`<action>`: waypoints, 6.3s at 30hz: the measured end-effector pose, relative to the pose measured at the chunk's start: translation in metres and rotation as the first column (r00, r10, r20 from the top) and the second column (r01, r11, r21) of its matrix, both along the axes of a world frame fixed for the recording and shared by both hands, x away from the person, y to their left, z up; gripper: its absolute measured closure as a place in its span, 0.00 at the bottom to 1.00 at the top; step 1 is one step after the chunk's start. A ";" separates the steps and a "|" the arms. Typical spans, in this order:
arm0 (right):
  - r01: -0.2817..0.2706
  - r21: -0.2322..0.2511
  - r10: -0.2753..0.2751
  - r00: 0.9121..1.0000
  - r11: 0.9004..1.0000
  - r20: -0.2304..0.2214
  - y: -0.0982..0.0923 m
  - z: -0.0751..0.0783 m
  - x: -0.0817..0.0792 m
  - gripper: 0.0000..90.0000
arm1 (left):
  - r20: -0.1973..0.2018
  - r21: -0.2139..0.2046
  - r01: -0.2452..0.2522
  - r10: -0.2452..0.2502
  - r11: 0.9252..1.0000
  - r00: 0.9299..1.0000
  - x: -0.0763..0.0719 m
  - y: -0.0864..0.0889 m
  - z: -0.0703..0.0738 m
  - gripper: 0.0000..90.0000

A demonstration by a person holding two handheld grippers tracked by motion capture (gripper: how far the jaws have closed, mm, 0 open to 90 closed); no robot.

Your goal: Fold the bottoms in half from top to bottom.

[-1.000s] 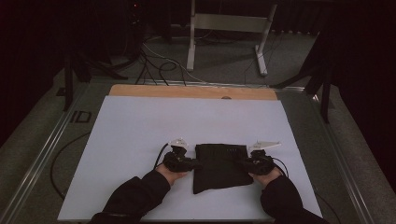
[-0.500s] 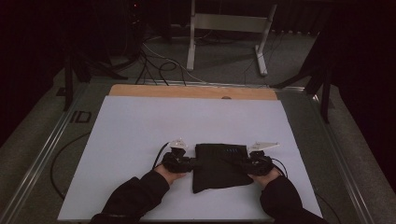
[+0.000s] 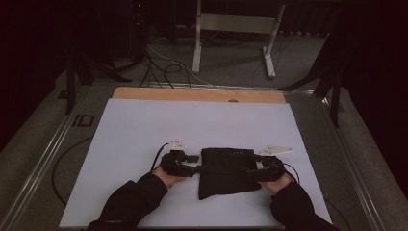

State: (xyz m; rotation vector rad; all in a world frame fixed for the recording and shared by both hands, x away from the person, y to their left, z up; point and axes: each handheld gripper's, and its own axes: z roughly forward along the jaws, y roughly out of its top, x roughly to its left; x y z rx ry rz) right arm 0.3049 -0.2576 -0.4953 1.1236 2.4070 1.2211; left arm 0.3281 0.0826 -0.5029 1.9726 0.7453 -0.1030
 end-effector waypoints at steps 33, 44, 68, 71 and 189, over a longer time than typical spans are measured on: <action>0.211 -0.136 -0.185 0.966 0.968 0.183 -0.017 0.005 0.018 0.91 | 0.175 0.231 -0.136 0.097 0.963 0.980 0.007 -0.009 0.001 0.94; 0.164 -0.138 -0.153 0.984 0.977 0.086 -0.015 -0.008 0.027 1.00 | 0.142 0.221 -0.086 0.056 0.972 0.988 0.005 -0.022 -0.010 0.99; 0.053 -0.046 -0.052 0.999 0.998 0.012 -0.002 -0.003 0.010 1.00 | 0.149 0.114 0.052 -0.069 0.992 0.986 -0.009 -0.021 0.003 0.99; 0.027 -0.042 -0.027 1.000 0.999 0.004 -0.001 -0.002 0.006 1.00 | 0.136 0.105 0.119 -0.133 0.987 0.982 -0.010 -0.021 0.003 0.99; -0.077 0.045 0.074 0.996 0.996 0.056 0.000 0.007 -0.055 0.11 | 0.097 0.079 0.228 -0.235 0.971 0.967 -0.039 -0.032 0.018 0.00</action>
